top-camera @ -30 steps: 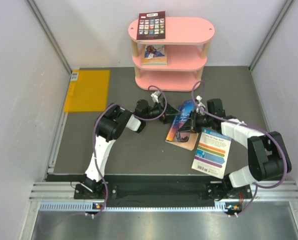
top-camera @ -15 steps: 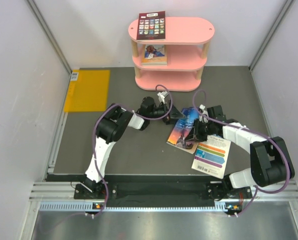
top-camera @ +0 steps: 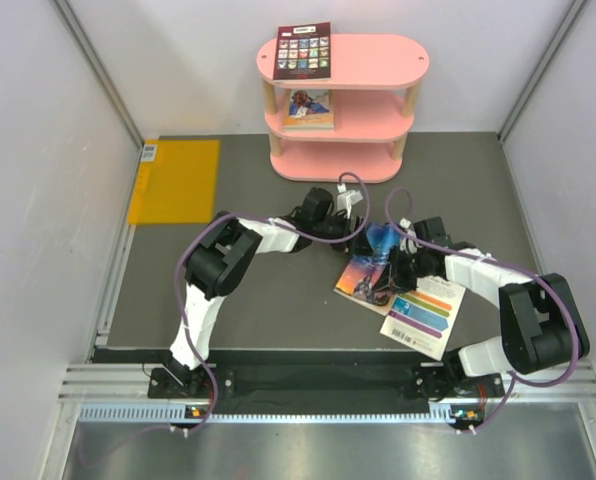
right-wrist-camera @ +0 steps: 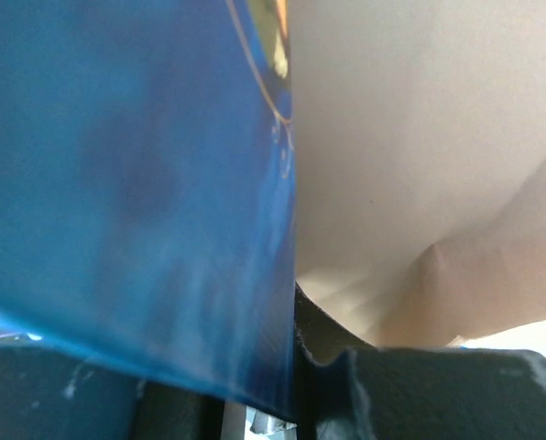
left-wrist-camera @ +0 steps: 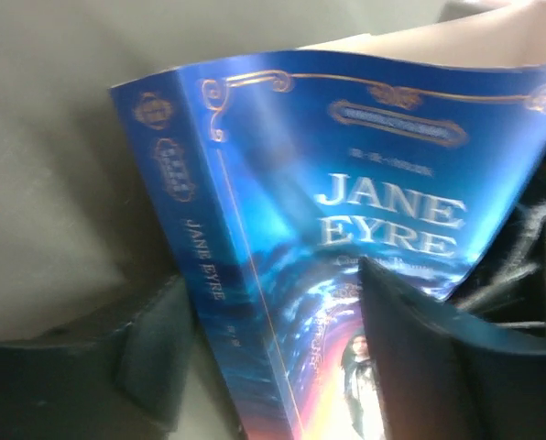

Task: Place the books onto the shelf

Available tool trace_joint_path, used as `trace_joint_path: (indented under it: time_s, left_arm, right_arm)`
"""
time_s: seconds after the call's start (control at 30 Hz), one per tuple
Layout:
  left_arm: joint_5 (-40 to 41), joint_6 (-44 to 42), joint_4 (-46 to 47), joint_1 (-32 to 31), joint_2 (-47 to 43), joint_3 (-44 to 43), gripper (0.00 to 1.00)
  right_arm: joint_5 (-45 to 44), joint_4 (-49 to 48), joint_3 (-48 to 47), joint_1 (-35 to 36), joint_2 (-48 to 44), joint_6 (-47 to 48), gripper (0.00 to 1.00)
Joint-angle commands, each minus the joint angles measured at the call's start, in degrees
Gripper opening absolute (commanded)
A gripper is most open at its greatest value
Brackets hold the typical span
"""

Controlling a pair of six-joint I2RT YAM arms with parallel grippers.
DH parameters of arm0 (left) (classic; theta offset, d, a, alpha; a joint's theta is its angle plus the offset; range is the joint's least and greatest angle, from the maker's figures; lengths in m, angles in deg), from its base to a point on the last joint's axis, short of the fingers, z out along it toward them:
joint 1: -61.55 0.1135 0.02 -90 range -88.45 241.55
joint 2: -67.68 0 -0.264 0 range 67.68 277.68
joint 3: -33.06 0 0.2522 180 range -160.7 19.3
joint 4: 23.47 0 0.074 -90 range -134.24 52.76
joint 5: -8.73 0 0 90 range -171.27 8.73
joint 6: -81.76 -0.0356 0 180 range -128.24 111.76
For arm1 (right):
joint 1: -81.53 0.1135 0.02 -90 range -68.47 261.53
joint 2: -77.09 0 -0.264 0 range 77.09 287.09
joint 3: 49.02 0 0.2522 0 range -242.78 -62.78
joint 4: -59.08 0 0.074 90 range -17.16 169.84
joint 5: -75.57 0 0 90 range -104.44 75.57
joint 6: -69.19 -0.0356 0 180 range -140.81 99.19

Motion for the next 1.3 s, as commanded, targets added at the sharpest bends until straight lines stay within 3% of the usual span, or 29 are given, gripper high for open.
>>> trace_joint_path:
  time_s: [0.0, 0.03, 0.07, 0.2, 0.43, 0.53, 0.67, 0.77, 0.93, 1.27]
  left_arm:
    - [-8.3, -1.9, -8.8, -2.7, 2.1, -3.5, 0.51]
    - [-9.7, -1.9, -8.8, -2.6, 3.7, -5.0, 0.11]
    - [-11.5, -1.3, -7.4, -2.6, 4.1, -5.0, 0.0]
    - [-12.8, 2.1, -1.5, -2.5, 3.3, -2.7, 0.0]
    - [-4.4, -2.3, -10.9, 1.7, -4.4, -1.9, 0.0]
    - [-2.8, -3.1, -13.7, 5.5, -8.8, -1.1, 0.0]
    - [0.7, -5.3, -18.2, 10.0, -13.9, -2.1, 0.0]
    - [0.1, -5.9, -21.8, 12.7, -16.3, -3.8, 0.0]
    - [-0.1, -6.2, -25.5, 14.3, -19.9, -6.3, 0.0]
    - [-0.8, -0.3, -23.6, 15.9, -26.4, -6.2, 0.0]
  right_arm:
    - [-2.1, 0.7, 1.7, 1.7, 1.5, 2.1, 0.15]
    - [-2.1, 0.6, 1.9, 1.7, 1.6, 2.1, 0.14]
    - [-2.1, 0.4, 1.8, 1.7, 1.9, 2.1, 0.14]
    - [-3.0, 0.4, 2.1, 1.7, 1.8, 1.7, 0.17]
    - [-5.9, 0.1, 3.7, 1.7, -0.6, 0.3, 0.29]
    - [-6.0, -1.2, 4.4, 1.6, -2.0, -0.4, 0.36]
    - [-4.5, -5.0, 6.4, 1.5, -5.0, -1.6, 0.55]
    - [-2.6, -10.5, 8.8, 1.0, -7.4, -2.7, 0.66]
    - [-0.4, -20.3, 11.3, -0.4, -7.6, -3.9, 0.72]
    - [9.7, -57.7, 17.2, -1.2, -1.3, -18.2, 0.78]
